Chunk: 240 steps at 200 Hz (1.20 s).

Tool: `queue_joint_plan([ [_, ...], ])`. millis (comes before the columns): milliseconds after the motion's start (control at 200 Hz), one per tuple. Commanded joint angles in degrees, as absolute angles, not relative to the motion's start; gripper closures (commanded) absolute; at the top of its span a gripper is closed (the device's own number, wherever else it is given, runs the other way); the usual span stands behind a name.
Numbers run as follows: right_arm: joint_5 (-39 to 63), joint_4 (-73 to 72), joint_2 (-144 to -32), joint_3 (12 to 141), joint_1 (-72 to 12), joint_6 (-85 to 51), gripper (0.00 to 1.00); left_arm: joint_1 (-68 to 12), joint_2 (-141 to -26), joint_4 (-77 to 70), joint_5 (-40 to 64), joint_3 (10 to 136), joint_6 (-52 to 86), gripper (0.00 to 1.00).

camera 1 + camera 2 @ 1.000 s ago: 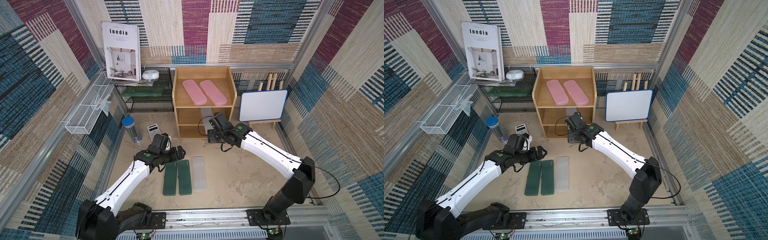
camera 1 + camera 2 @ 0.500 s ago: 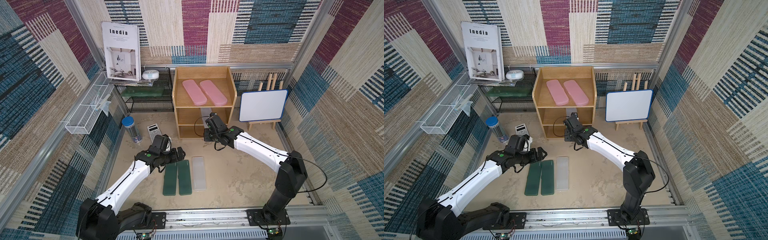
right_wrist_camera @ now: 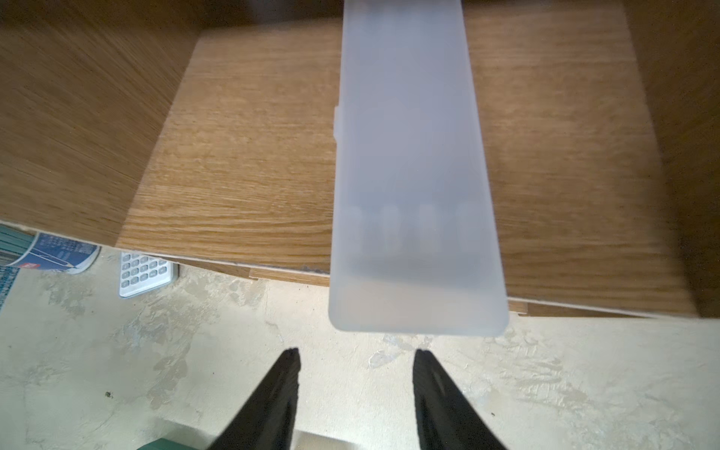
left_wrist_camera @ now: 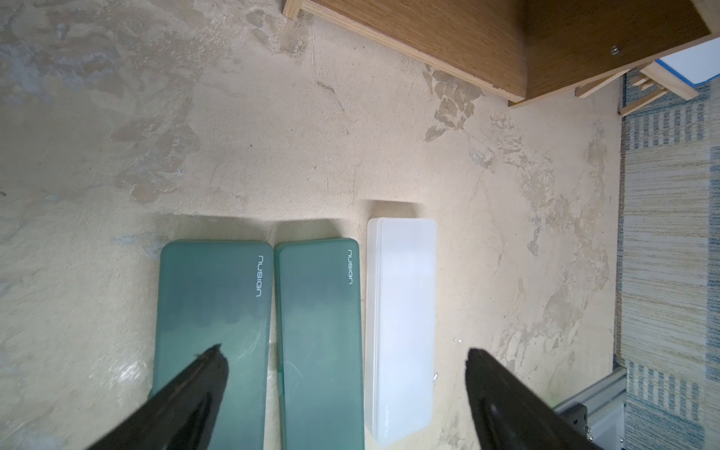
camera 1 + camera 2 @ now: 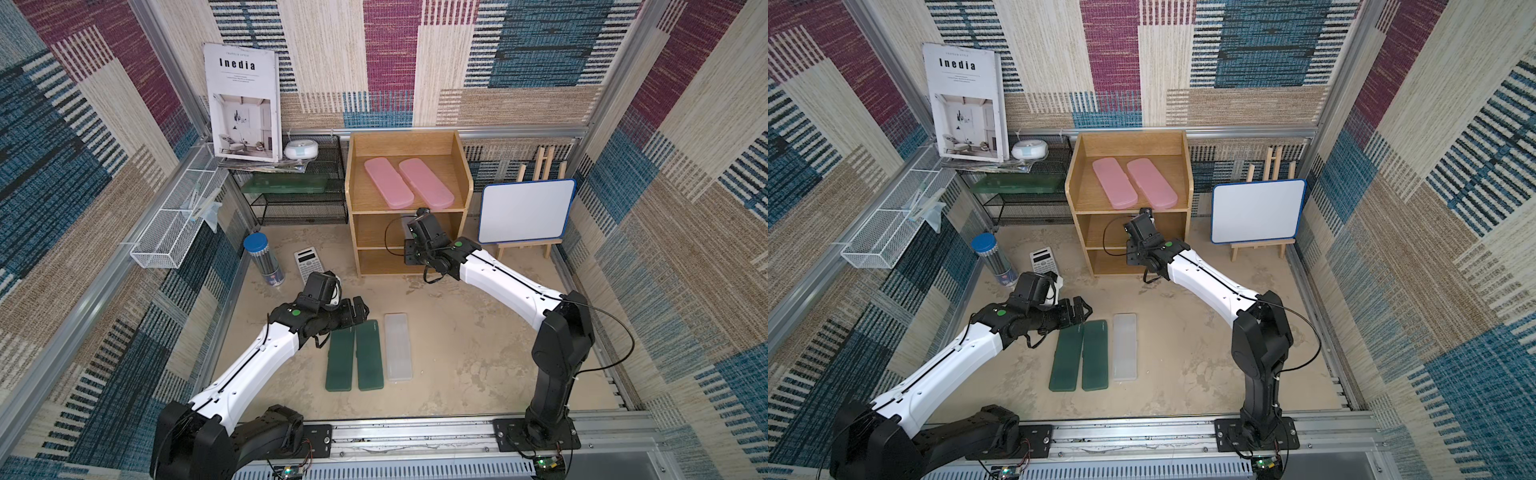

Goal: Place the pencil cases on the shelf according to color
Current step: Place the pencil case on the shelf, then pick up the pencil case from the center of the board.

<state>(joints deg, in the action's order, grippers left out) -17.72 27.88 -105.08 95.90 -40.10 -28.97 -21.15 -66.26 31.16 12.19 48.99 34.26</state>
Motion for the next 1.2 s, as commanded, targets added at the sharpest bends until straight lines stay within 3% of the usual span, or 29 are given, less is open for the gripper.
queue_joint_plan([
  [0,-14.4,25.9,-101.8,93.3,-40.1,-28.3,0.44,-21.1,-65.7,31.6,12.3,48.8,33.7,0.01],
  [155,-12.9,24.3,-95.1,84.5,-41.5,-31.4,0.37,-21.2,-65.2,31.8,12.7,48.5,33.8,0.0],
  [356,-13.9,23.4,-88.5,73.9,-48.1,-37.8,0.1,-21.2,-63.7,31.3,13.4,47.1,35.1,0.01],
  [541,-14.7,22.9,-88.3,65.8,-55.4,-45.7,0.02,-21.3,-62.4,31.3,12.5,45.9,36.1,0.01],
  [842,-11.9,19.3,-97.7,62.9,-62.9,-50.0,0.01,-21.2,-56.5,31.2,7.1,44.3,39.2,0.0],
  [1197,-14.7,25.3,-102.2,63.0,-63.8,-51.8,0.01,-21.3,-56.5,32.4,6.7,44.4,38.8,0.01],
])
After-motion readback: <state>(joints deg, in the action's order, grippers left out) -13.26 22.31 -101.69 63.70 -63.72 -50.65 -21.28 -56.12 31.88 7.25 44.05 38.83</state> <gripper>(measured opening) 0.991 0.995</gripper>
